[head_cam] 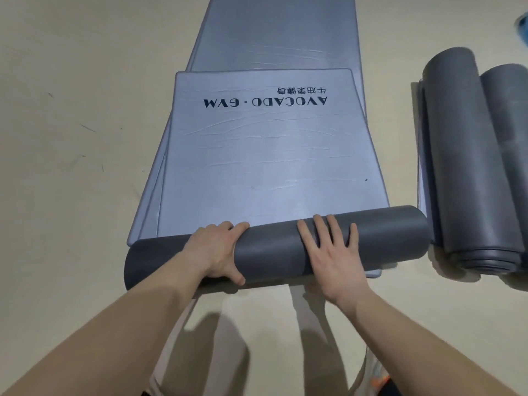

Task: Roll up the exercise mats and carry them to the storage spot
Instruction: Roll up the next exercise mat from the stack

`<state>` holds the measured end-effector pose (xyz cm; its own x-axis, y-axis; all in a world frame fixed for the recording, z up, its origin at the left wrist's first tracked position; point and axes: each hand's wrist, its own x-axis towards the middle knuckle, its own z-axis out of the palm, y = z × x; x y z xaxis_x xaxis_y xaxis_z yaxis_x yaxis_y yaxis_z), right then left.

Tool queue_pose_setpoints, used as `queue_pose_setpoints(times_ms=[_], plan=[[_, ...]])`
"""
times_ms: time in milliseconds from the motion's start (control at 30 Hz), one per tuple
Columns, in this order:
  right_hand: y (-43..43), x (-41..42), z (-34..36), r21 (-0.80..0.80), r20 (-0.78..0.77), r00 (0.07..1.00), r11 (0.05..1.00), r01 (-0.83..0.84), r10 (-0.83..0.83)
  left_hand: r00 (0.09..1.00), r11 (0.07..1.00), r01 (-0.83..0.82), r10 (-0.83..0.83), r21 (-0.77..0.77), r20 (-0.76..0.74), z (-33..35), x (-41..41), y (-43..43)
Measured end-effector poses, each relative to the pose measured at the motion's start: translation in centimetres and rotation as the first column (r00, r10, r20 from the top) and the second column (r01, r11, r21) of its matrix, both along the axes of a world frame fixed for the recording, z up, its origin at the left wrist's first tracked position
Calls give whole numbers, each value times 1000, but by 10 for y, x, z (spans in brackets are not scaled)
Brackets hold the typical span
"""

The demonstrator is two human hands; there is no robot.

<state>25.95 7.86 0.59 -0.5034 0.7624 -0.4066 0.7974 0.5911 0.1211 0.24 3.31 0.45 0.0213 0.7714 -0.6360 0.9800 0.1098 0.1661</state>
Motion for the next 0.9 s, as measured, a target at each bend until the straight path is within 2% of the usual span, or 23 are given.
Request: queue_pose_setpoints(times_ms=[67, 133, 200, 300, 433, 500, 700, 800, 900], plan=[[-8, 5, -5, 22, -18, 999, 999, 30, -29, 999, 997, 40, -38, 67, -39, 3, 3, -2], [4, 0, -9, 5, -55, 998, 999, 35, -34, 989, 963, 91, -59, 253, -134, 0, 11, -23], [27, -8, -9, -43, -88, 995, 998, 42, -46, 989, 938, 46, 6, 343, -150, -4, 23, -48], [52, -16, -12, -67, -92, 996, 998, -2, -5, 986, 945, -15, 69, 326, -153, -14, 21, -46], [49, -12, -37, 148, -149, 982, 985, -93, 115, 990, 925, -26, 78, 379, -121, -19, 0, -8], [60, -15, -39, 167, -168, 978, 981, -98, 126, 992, 938, -7, 51, 346, -118, -19, -9, 8], [103, -31, -18, -3, -91, 983, 987, -162, 161, 978, 918, 0, 83, 397, -193, -21, -14, 20], [101, -36, -6, -59, -72, 986, 986, -157, 152, 983, 945, 3, 58, 327, -174, -11, -16, 25], [86, -33, 4, -180, -25, 990, 973, -144, 141, 991, 977, 1, 27, 211, -132, -1, -13, 12]])
